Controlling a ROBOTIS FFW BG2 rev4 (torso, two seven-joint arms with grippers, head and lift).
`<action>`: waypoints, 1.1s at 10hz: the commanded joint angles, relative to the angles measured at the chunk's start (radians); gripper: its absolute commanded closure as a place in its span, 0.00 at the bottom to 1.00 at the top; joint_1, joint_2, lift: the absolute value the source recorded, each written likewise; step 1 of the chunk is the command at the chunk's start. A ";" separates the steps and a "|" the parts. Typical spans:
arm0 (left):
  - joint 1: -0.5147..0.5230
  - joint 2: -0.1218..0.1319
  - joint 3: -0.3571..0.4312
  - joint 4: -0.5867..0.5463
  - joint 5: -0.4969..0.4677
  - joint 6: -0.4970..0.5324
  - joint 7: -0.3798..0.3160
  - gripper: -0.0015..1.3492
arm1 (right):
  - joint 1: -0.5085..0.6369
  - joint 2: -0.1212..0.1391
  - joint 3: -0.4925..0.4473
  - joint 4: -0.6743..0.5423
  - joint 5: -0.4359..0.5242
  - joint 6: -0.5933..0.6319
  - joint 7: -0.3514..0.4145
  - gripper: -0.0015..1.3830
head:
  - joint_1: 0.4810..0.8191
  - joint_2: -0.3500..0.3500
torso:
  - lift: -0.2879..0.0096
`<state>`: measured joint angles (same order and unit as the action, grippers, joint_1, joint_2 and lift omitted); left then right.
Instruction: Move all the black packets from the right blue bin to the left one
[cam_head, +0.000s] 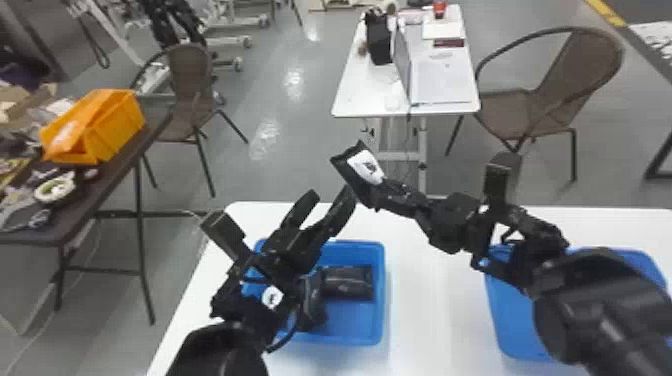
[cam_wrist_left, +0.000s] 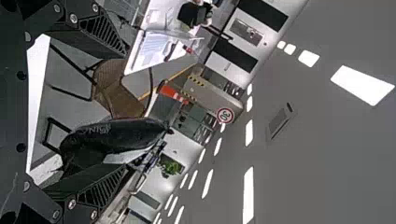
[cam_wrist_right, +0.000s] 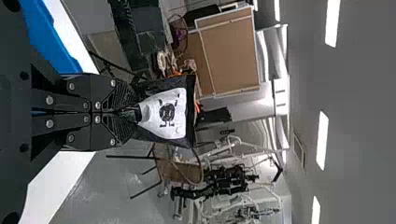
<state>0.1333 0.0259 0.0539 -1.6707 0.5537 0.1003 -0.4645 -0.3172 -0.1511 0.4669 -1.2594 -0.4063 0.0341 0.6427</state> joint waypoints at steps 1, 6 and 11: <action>-0.003 -0.001 -0.003 -0.001 0.000 0.010 0.000 0.15 | -0.010 -0.001 0.026 0.006 -0.045 0.015 0.000 0.88 | 0.63 0.80 | 0.97; -0.006 -0.007 -0.002 -0.001 -0.008 0.004 0.000 0.15 | -0.031 0.001 0.108 0.000 -0.095 0.055 0.000 0.88 | 0.63 0.85 | 0.97; 0.012 -0.028 0.014 -0.009 -0.034 -0.057 0.026 0.90 | -0.028 0.001 0.107 0.005 -0.104 0.066 0.002 0.88 | 0.63 0.88 | 0.97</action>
<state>0.1430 0.0013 0.0643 -1.6793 0.5197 0.0465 -0.4382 -0.3473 -0.1515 0.5747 -1.2554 -0.5086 0.0996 0.6443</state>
